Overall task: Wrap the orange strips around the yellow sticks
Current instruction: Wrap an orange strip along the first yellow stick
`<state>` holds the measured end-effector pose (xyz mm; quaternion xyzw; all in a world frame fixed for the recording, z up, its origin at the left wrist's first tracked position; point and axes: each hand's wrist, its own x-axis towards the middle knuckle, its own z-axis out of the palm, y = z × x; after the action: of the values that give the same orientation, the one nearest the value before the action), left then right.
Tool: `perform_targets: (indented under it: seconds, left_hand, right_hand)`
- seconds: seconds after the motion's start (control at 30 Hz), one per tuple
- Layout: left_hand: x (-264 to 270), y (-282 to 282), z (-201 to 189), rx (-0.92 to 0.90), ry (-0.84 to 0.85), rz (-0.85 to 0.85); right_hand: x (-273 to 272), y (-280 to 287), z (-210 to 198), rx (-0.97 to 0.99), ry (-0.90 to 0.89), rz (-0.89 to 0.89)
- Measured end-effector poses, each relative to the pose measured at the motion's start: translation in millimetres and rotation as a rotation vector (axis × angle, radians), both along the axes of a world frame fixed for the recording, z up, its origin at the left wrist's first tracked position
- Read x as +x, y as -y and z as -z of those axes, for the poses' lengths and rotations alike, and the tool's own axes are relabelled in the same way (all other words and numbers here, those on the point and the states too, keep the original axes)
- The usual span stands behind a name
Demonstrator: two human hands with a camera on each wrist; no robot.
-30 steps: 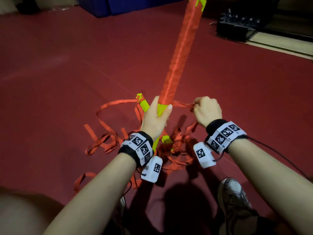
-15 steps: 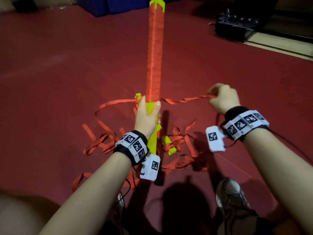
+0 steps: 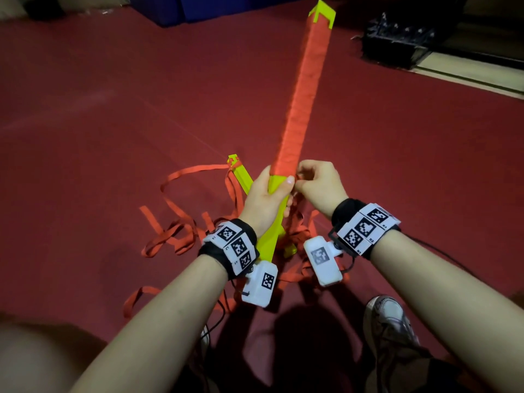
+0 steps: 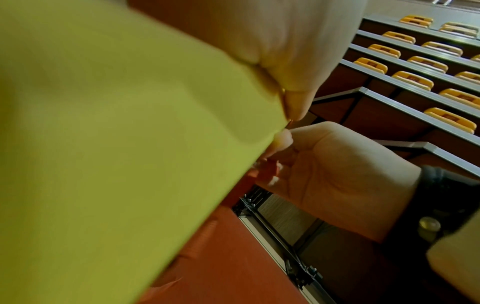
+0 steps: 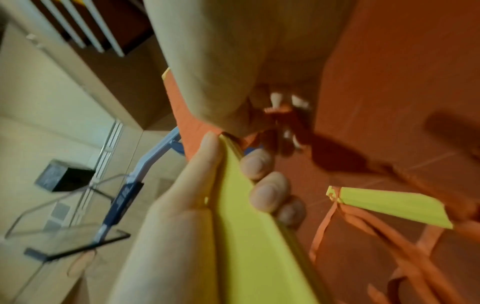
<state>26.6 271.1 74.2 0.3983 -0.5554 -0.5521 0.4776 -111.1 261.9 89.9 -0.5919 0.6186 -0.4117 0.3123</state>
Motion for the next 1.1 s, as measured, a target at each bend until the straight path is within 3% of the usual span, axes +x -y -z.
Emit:
perform_targets:
  seconds: [0.1,0.27,0.4,0.67,0.9,1.0,1.1]
  left_hand:
    - [2.9,1.5,1.0,-0.019,0.031,-0.007]
    - [0.4,-1.8,0.4,0.012,-0.018,0.020]
    - [-1.0,-3.5,-0.8,0.080,-0.071,0.050]
    - [3.2,-0.5,-2.5,0.044,-0.034,0.037]
    - [11.0,3.6,-3.4,0.068,-0.055,-0.044]
    - [14.5,5.3,-2.1,0.068,-0.026,-0.056]
    - [15.3,6.8,-0.6,0.093,-0.019,-0.019]
  right_hand:
    - [-7.5,2.0,-2.5,-0.036,-0.020,0.086]
    - [-3.4,1.0,-9.0,0.114,0.357,0.009]
    - [2.7,-7.3,-20.0,0.190,0.466,-0.089]
    - [-17.7,4.7,-4.1,0.103,0.091,0.172]
    - [-47.7,9.2,-1.0,0.182,0.131,0.324]
    - [-57.4,12.8,-1.0,0.224,0.125,0.311]
    - [-57.8,13.3,0.4,0.323,-0.042,0.157]
